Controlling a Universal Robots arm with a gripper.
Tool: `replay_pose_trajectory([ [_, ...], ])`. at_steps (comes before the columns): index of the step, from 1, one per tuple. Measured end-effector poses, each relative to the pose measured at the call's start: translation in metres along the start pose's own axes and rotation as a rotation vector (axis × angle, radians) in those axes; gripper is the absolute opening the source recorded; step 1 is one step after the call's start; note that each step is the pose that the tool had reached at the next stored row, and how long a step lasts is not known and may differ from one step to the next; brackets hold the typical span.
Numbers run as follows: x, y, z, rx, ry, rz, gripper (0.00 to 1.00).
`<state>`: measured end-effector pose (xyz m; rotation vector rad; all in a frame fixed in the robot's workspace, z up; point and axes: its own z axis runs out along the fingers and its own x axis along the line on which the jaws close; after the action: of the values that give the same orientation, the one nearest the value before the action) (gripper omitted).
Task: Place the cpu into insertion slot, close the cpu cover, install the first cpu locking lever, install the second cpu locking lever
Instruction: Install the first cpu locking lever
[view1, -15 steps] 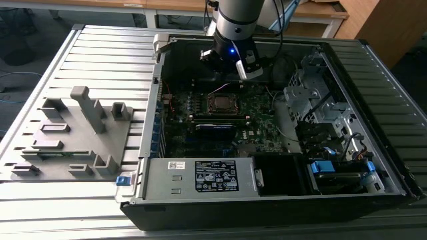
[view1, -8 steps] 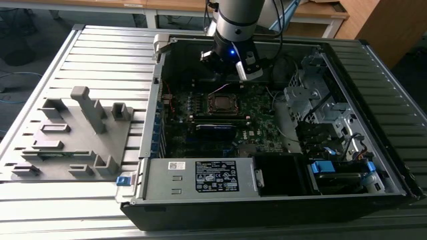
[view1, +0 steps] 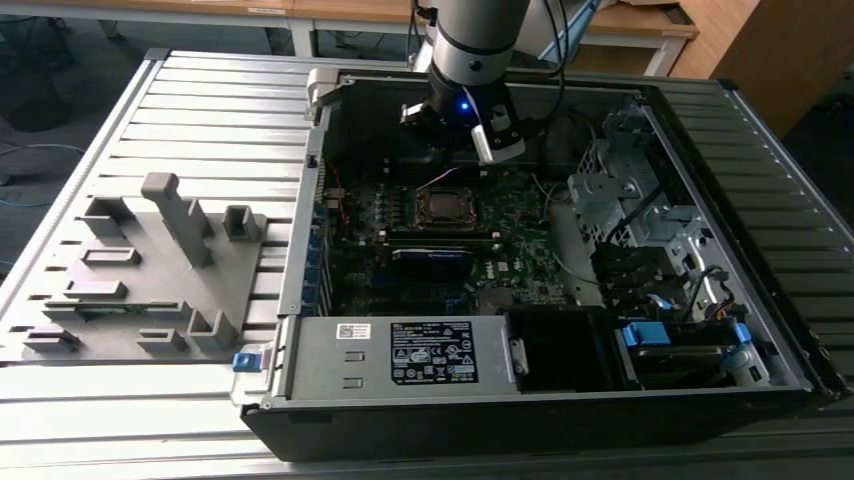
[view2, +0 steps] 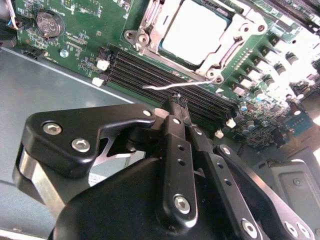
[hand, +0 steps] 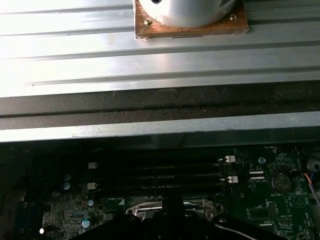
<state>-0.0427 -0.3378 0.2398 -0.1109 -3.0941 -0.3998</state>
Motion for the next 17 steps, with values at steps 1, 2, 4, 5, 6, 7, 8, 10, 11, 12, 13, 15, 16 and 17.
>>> replay_pose_trajectory([
  [1, 0.0, 0.0, 0.0, 0.0, 0.0, 0.0, 0.11],
  [2, 0.0, 0.0, 0.0, 0.0, 0.0, 0.0, 0.11],
  [4, -0.0001, -0.0002, 0.0009, -0.0005, -0.0002, 0.0, 0.11],
  [5, -0.0001, -0.0003, 0.0013, -0.0003, -0.0001, 0.0, 0.11],
  [6, -0.0001, -0.0005, 0.0019, -0.0001, 0.0, 0.0, 0.11],
  [7, -0.0001, -0.0006, 0.0024, 0.0, -0.0001, 0.0, 0.11],
  [8, -0.0001, -0.0007, 0.0027, 0.0003, 0.0, 0.0, 0.11],
  [10, -0.0001, -0.0007, 0.0027, 0.0006, 0.0001, 0.0, 0.11],
  [11, -0.0001, -0.0008, 0.0027, 0.0006, 0.0001, 0.0, 0.11],
  [12, -0.0001, -0.0008, 0.0029, 0.0003, 0.0, 0.0, 0.11],
  [13, -0.0001, -0.0008, 0.0031, 0.0004, -0.0001, 0.0, 0.11],
  [15, -0.0001, -0.0009, 0.0036, 0.0008, -0.0002, 0.0, 0.11],
  [16, -0.0001, -0.001, 0.004, 0.001, -0.0001, 0.0, 0.11],
  [17, -0.0001, -0.0011, 0.0041, 0.0015, -0.0001, 0.0, 0.11],
])
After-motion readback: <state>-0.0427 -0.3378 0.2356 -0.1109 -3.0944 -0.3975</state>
